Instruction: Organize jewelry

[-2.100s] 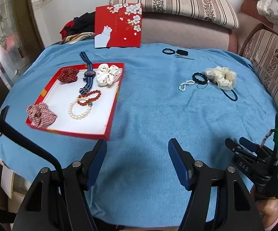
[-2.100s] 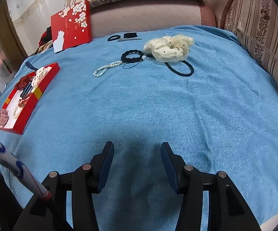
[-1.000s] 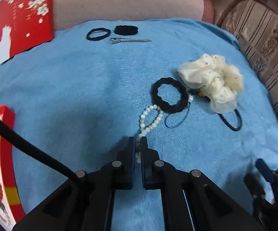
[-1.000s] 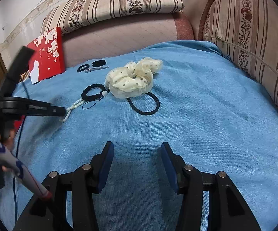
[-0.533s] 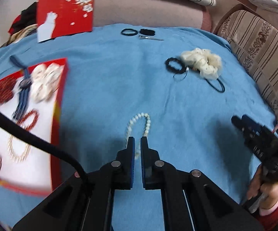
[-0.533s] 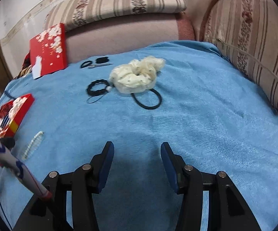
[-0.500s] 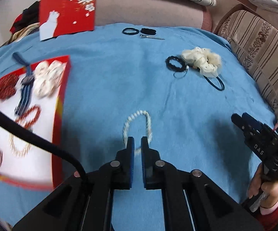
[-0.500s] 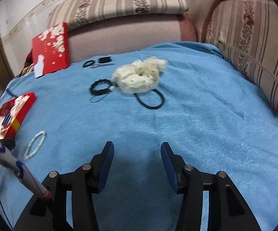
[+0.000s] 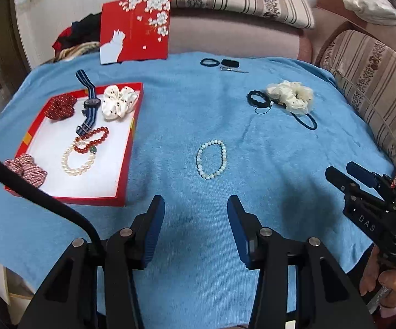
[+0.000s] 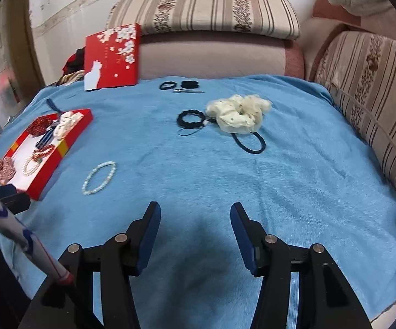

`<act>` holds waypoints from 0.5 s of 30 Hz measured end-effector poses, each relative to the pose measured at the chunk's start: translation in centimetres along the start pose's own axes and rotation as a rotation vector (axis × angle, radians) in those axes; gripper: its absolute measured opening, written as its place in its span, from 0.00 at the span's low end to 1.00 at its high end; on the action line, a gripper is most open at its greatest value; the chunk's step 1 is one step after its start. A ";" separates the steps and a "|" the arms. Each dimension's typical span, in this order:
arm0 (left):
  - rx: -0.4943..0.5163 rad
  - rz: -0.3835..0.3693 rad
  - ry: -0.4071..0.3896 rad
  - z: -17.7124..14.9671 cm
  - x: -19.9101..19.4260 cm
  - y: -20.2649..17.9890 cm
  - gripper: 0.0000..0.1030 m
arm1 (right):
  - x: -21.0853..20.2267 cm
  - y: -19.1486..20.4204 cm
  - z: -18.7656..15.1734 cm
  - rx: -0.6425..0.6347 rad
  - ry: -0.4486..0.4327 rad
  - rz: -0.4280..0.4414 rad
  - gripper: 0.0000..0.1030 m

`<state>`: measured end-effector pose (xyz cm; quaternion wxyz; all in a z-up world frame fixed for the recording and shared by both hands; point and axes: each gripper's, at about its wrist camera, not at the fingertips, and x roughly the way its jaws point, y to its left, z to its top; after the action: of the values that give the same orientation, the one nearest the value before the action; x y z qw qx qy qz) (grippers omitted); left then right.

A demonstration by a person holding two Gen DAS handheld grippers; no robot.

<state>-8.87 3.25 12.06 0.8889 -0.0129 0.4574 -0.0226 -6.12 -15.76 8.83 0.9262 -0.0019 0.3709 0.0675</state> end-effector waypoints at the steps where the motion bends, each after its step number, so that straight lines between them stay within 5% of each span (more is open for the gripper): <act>1: 0.001 -0.004 -0.005 -0.2 -0.4 -0.1 0.46 | -0.3 0.2 -0.1 -0.005 -0.002 0.000 0.56; 15: -0.014 0.024 0.002 -0.5 -0.3 0.1 0.50 | -0.8 0.8 0.0 -0.028 0.005 0.001 0.57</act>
<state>-9.50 3.37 12.02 0.8885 -0.0137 0.4586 -0.0088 -6.73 -15.07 9.42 0.9251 -0.0151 0.3722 0.0731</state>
